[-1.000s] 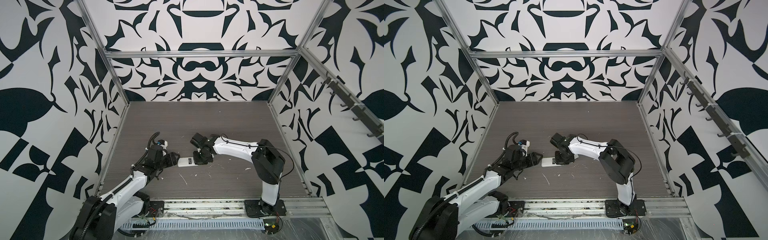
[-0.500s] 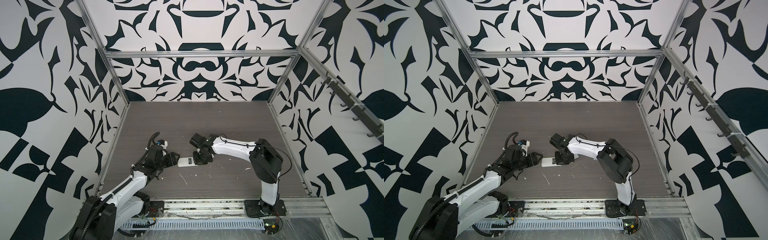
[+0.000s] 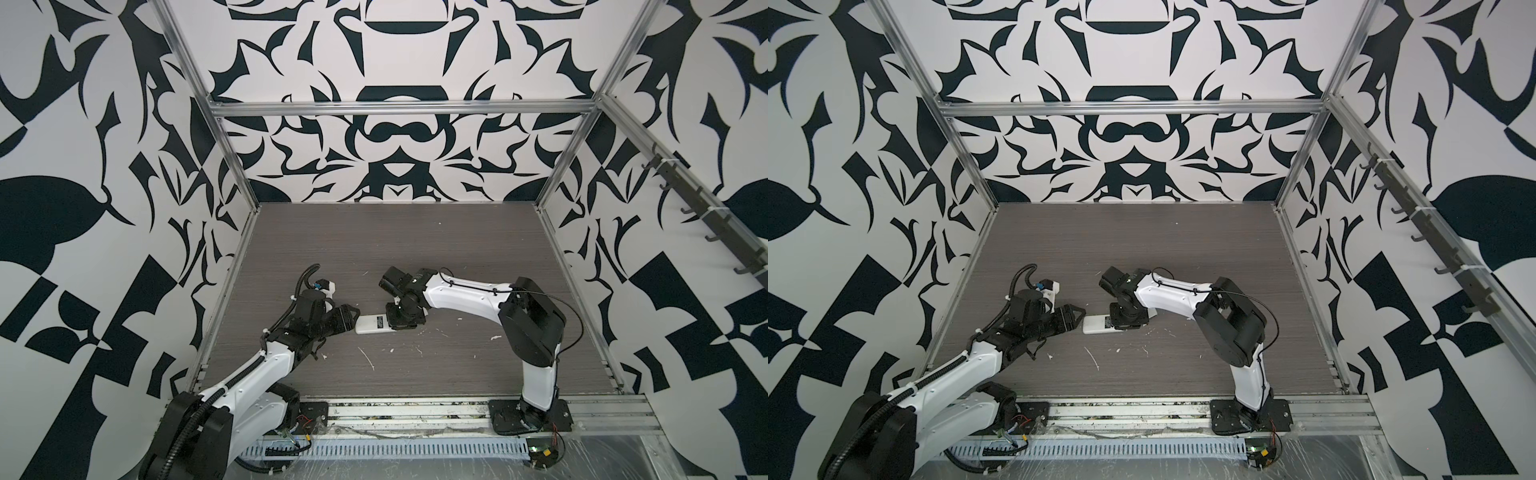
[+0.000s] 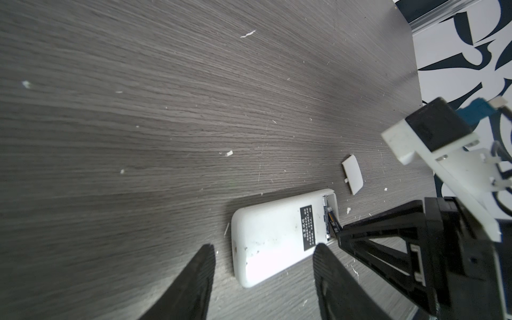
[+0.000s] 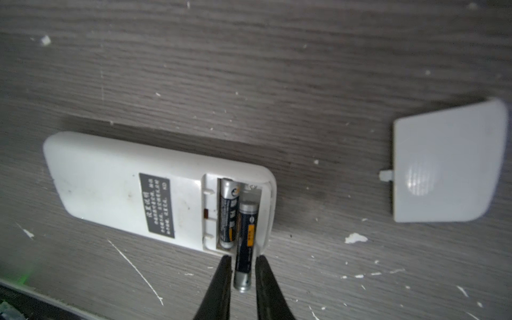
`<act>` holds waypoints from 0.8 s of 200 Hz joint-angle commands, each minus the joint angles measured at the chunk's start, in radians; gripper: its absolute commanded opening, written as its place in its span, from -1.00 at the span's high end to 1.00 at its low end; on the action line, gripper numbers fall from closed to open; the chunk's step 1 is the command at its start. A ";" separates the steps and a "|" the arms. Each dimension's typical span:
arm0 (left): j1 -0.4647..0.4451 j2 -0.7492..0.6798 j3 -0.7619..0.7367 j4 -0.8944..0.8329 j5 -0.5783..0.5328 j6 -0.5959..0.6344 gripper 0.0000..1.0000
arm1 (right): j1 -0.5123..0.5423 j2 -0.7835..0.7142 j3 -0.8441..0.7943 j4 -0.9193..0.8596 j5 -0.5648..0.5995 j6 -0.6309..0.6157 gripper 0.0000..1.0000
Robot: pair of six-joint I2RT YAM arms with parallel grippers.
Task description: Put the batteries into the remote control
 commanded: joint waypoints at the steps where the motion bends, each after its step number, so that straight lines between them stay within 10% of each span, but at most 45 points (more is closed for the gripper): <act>1: -0.001 -0.019 -0.016 0.009 0.009 0.003 -0.22 | 0.006 -0.013 0.042 -0.014 0.020 -0.002 0.58; 96: -0.001 -0.013 -0.013 0.007 0.006 0.001 -0.21 | 0.008 -0.121 0.047 -0.041 0.078 -0.121 0.22; 160: -0.002 -0.031 0.057 -0.141 0.011 0.003 -0.17 | 0.003 -0.242 -0.028 0.048 -0.018 -0.532 0.11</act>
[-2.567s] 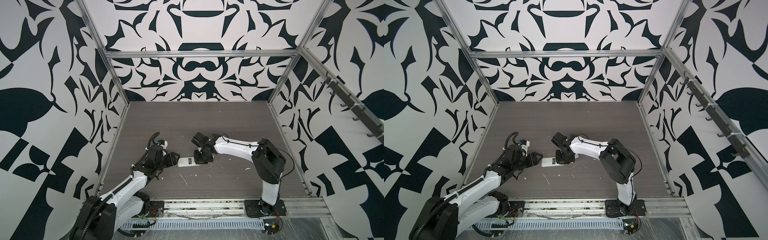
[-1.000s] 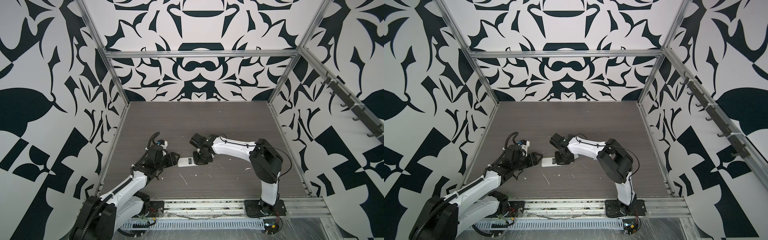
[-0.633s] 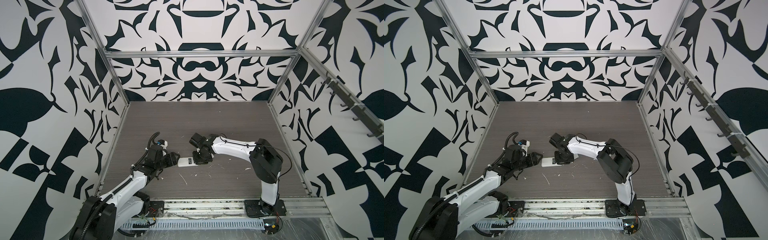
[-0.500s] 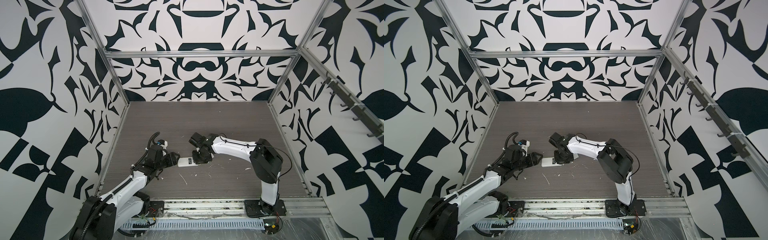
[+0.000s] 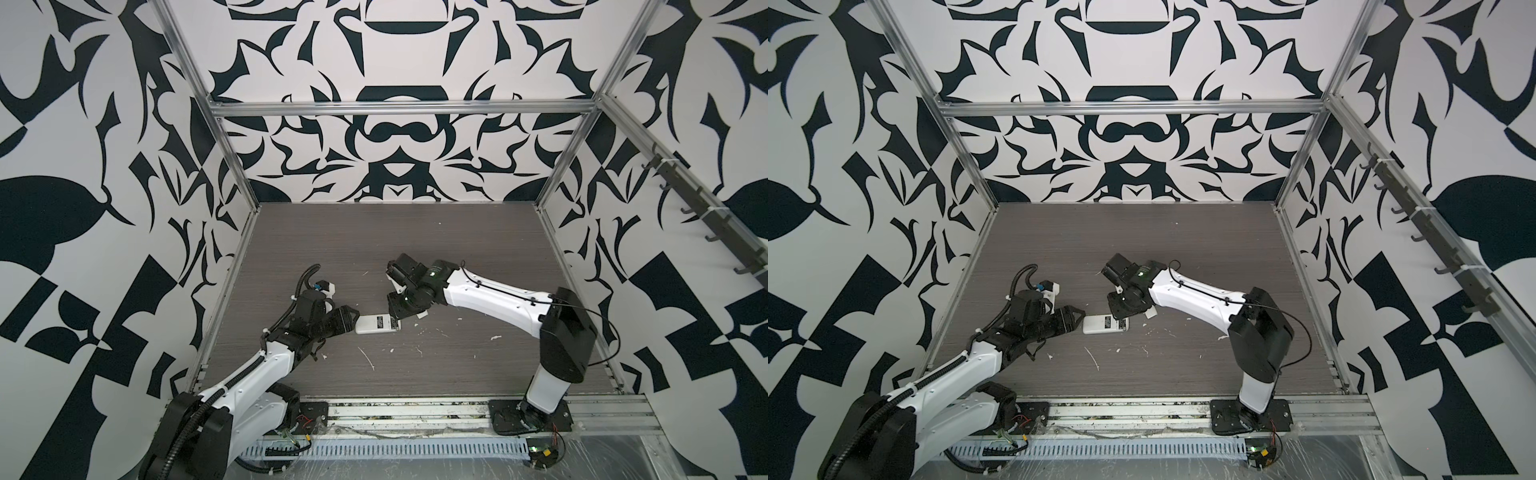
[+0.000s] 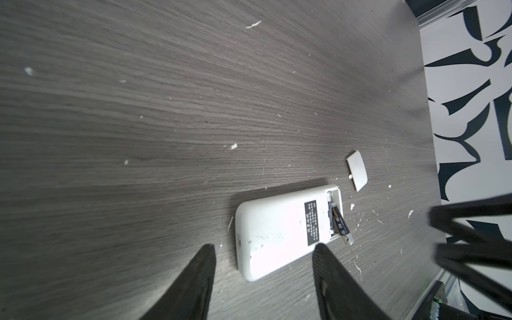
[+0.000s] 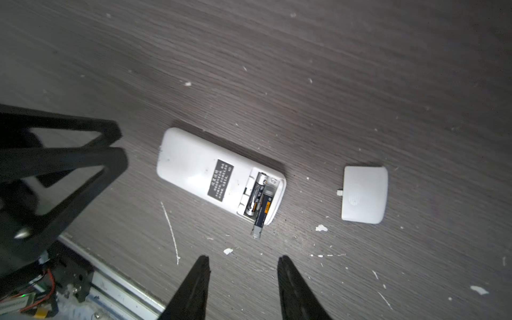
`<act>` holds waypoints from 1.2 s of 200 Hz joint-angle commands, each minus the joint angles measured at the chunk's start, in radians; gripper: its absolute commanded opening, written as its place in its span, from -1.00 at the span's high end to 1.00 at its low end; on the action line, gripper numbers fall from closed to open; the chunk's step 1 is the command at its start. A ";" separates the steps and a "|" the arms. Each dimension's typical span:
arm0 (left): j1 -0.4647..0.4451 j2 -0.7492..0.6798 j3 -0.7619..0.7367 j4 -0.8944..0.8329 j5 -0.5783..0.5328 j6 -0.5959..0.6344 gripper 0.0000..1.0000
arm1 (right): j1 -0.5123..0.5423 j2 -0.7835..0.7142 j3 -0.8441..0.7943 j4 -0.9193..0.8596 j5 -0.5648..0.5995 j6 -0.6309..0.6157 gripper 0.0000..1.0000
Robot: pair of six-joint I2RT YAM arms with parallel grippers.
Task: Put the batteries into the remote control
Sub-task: 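Open the right gripper and raise it above the compartment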
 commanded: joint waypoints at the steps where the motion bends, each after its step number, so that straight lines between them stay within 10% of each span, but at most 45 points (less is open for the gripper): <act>1: 0.000 -0.025 0.052 -0.093 0.010 0.004 -0.17 | 0.002 -0.040 -0.051 0.055 -0.070 -0.239 0.11; 127: -0.002 0.046 0.134 -0.206 0.086 -0.041 -0.10 | -0.015 -0.179 -0.284 0.243 -0.291 -0.851 0.04; 240: -0.001 0.068 0.128 -0.193 0.086 -0.004 -0.10 | -0.036 -0.053 -0.218 0.164 -0.173 -0.961 0.24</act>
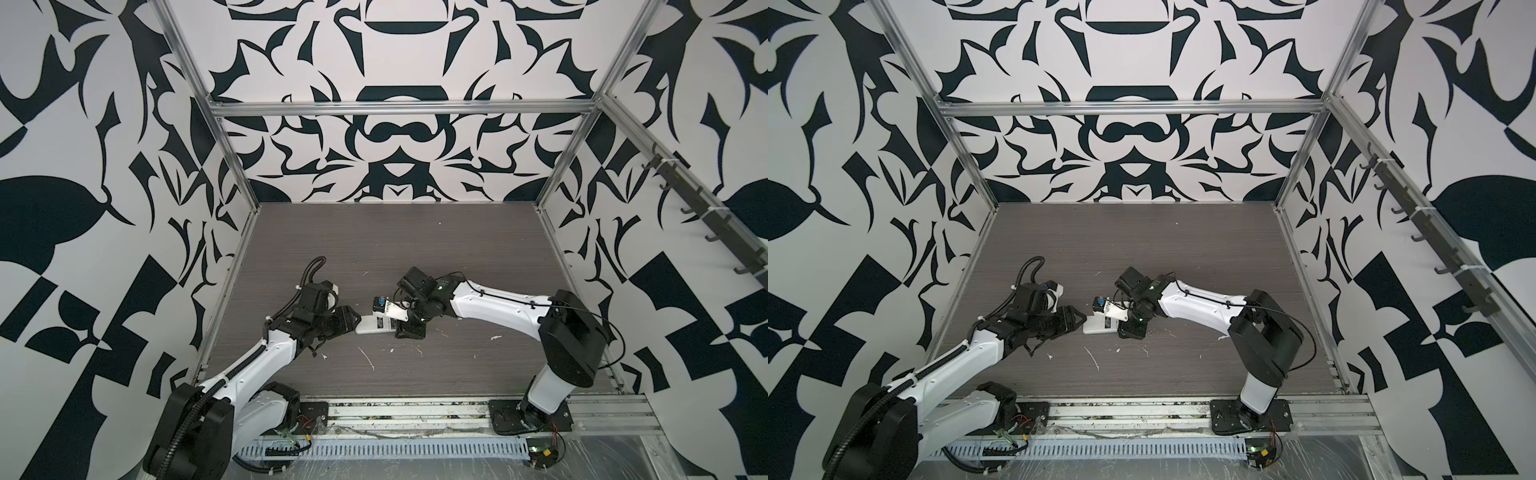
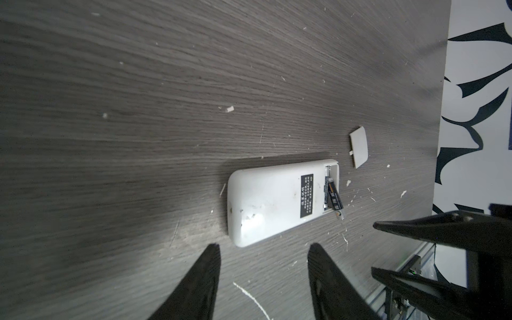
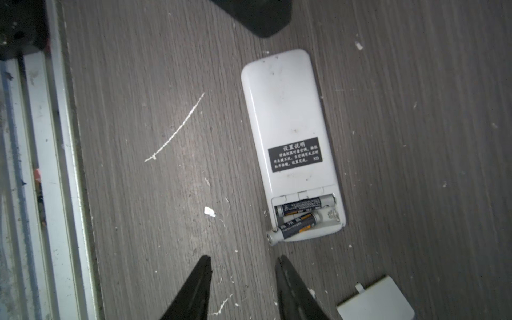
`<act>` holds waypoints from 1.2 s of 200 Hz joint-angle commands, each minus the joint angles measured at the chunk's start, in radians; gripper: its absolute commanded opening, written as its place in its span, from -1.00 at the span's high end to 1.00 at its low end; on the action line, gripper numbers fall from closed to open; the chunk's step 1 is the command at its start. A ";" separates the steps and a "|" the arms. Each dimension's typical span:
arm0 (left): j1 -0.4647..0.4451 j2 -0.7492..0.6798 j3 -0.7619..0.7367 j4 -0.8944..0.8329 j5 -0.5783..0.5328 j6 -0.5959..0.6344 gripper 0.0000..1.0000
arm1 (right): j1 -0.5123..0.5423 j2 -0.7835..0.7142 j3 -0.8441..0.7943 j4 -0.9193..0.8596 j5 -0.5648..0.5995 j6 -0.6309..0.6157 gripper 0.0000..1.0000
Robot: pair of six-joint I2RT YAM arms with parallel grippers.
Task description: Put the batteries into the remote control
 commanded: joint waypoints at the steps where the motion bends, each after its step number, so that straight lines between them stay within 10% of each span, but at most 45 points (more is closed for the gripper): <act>1: 0.000 0.009 0.014 0.003 0.011 0.017 -0.10 | -0.005 -0.023 0.018 -0.006 0.045 -0.025 0.24; 240: -0.001 0.042 0.009 0.026 0.021 0.028 -0.04 | -0.012 0.109 0.065 0.048 0.066 -0.033 0.50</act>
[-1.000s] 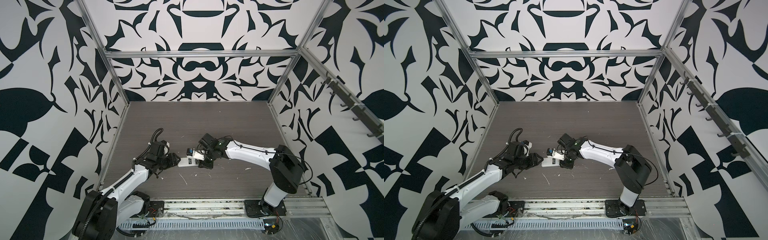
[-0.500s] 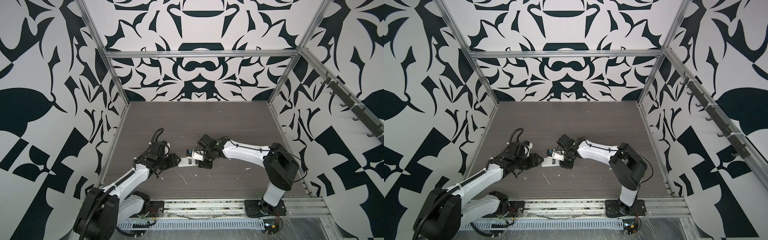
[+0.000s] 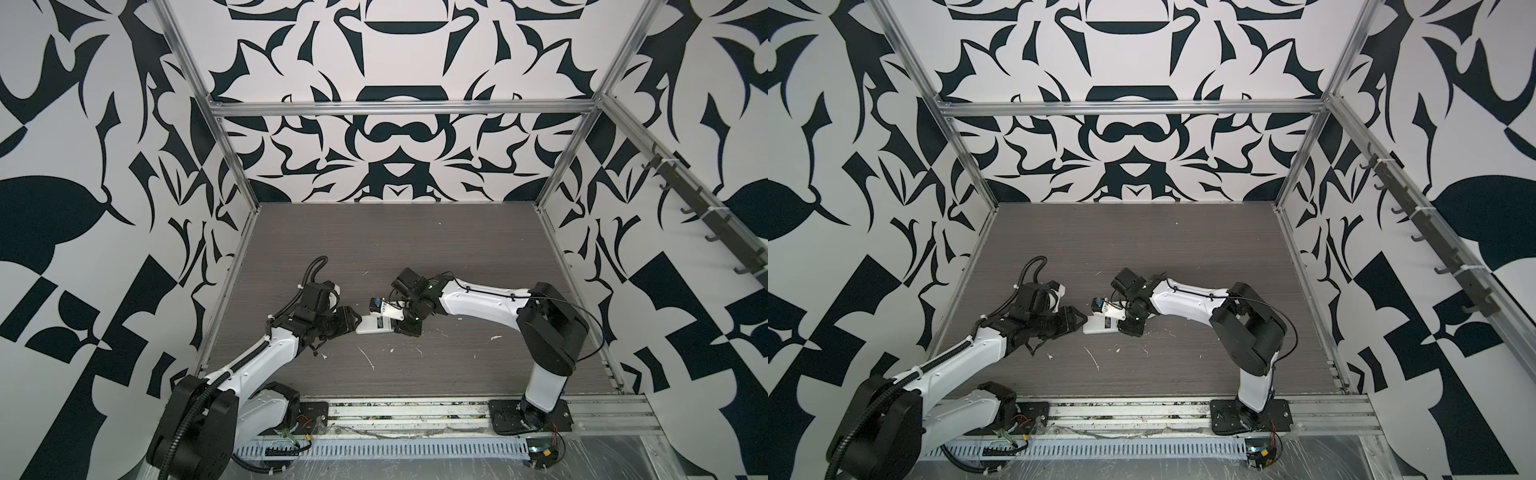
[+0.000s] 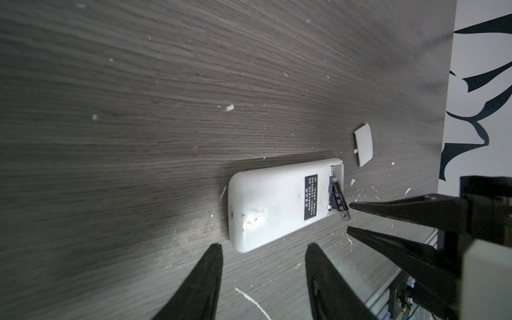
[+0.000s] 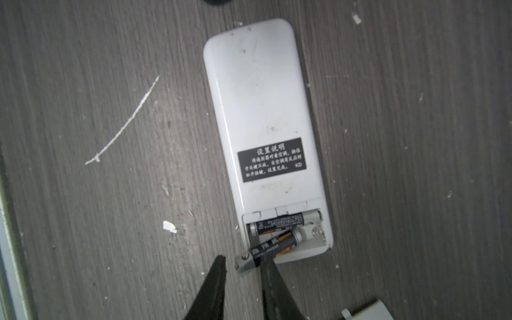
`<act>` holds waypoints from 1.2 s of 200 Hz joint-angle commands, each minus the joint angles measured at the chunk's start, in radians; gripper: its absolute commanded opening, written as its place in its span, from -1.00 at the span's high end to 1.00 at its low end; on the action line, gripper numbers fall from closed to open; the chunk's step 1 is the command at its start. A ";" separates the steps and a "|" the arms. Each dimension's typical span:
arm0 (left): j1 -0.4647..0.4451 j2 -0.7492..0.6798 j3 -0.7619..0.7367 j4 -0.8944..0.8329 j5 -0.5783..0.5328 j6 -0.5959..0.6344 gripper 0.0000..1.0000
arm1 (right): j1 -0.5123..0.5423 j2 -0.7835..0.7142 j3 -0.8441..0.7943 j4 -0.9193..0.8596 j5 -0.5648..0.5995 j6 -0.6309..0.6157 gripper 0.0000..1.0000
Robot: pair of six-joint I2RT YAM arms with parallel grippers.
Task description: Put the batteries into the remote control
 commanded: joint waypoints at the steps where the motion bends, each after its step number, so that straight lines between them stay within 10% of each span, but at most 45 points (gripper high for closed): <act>1: -0.001 0.003 0.009 0.003 0.010 0.015 -0.04 | -0.005 -0.001 0.033 0.007 0.013 -0.005 0.50; 240: -0.003 0.057 -0.004 0.013 0.012 -0.001 0.10 | -0.001 0.001 0.044 0.015 0.026 0.019 0.47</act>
